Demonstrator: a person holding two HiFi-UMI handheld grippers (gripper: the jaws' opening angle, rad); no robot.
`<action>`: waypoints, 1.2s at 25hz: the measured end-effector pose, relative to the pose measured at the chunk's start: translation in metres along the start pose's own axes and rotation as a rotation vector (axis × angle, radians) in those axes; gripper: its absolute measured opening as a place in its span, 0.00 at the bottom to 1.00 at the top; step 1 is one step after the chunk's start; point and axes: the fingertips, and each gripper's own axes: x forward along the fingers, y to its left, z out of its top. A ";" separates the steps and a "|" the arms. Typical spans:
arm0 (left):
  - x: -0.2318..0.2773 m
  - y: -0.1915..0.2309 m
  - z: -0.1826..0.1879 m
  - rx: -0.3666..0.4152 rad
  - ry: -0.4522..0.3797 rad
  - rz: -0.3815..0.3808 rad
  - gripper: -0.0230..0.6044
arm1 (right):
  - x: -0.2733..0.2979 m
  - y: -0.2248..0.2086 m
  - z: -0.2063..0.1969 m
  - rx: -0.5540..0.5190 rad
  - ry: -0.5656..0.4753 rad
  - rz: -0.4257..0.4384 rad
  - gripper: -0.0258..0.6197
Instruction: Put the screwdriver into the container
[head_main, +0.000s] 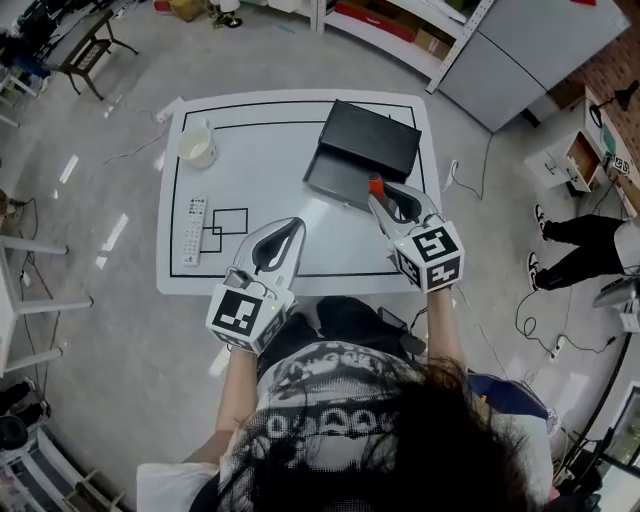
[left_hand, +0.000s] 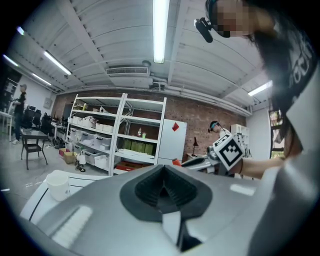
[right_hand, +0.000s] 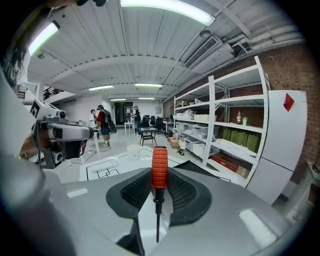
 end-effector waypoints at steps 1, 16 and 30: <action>0.005 0.002 0.001 -0.001 0.002 0.009 0.04 | 0.007 -0.007 0.000 -0.009 0.008 0.008 0.19; 0.047 0.022 0.008 0.010 0.029 0.106 0.04 | 0.125 -0.044 -0.061 -0.132 0.246 0.168 0.19; 0.042 0.041 0.001 -0.005 0.049 0.178 0.04 | 0.191 -0.036 -0.124 -0.111 0.434 0.161 0.19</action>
